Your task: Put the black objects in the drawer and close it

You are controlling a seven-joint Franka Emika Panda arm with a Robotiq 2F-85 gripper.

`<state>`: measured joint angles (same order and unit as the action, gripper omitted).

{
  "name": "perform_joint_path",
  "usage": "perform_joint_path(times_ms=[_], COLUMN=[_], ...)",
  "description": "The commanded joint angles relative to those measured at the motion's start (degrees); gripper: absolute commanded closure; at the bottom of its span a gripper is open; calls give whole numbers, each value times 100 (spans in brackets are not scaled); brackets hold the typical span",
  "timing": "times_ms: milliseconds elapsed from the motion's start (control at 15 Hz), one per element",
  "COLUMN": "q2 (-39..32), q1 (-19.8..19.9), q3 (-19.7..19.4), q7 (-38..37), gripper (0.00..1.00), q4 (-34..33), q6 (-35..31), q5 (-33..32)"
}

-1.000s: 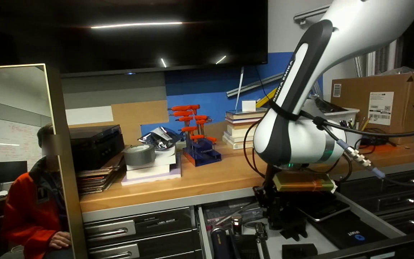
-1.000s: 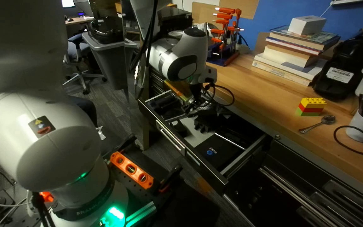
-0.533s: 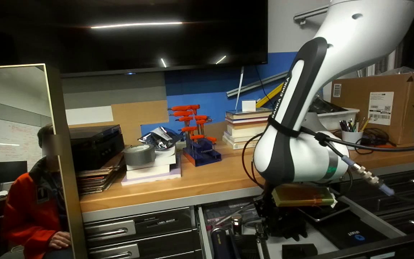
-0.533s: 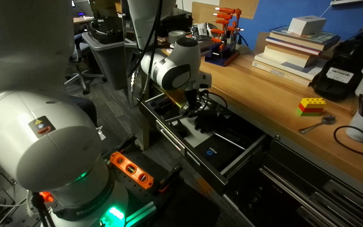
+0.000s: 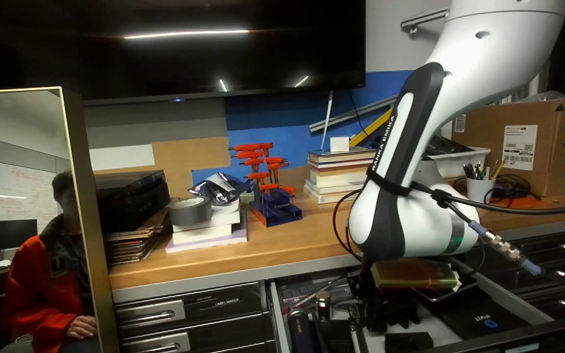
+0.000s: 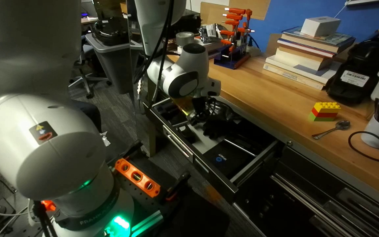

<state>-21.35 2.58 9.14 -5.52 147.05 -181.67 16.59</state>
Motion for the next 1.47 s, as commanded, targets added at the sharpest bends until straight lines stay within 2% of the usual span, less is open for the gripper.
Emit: perform_joint_path(times_ms=[0,267,333,400,600,867,1067,1267,1333,1400], q2=[43,187,229,269,190,-139,-340,-314,-239,-44], q1=[-85,-426,-617,-937,-2258,-3981,-5284,-6440,-6722,-6708], q3=[-150,-541,-753,-1091,-2480,-4229,-5377,-6317,-6553,-6551], q7=[-254,-366,-423,-548,-1267,-2870,-4106,-5265,-5567,-6098], gripper=[32,1,0,0,0,0,0,0,0,0], q4=[26,-46,-62,-89,-186,-425,-571,-562,-533,-492], q6=[-113,121,168,259,402,863,1557,2524,2853,3123], q5=[-133,-253,-292,-346,-507,-1040,-1211,-1384,-1407,-1782])
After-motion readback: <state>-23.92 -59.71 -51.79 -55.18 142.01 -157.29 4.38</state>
